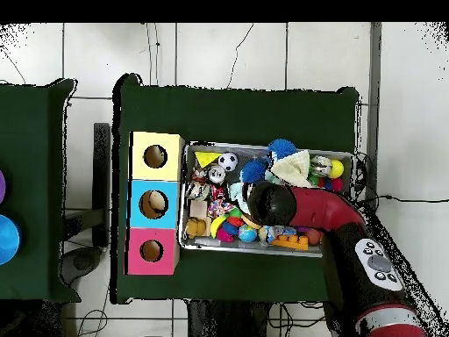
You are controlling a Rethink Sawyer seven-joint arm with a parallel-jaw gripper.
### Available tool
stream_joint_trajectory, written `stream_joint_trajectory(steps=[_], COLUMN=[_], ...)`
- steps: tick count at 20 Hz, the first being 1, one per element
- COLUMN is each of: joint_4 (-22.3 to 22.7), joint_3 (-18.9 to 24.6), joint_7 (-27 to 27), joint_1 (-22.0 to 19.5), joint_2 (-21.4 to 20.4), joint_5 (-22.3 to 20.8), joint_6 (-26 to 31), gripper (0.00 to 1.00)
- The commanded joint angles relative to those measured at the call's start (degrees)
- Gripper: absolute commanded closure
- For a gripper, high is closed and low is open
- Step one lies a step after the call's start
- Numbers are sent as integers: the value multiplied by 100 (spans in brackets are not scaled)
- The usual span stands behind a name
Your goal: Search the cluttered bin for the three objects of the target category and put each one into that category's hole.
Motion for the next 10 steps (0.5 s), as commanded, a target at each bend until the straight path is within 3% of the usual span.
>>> stream_joint_trajectory(steps=[1, 10], joint_4=[-90, 54], joint_3=[337, 444], joint_7=[-678, -701], joint_1=[-253, -362], joint_2=[-228, -443], joint_5=[-232, -242], joint_6=[917, 1111], gripper=[0, 0])
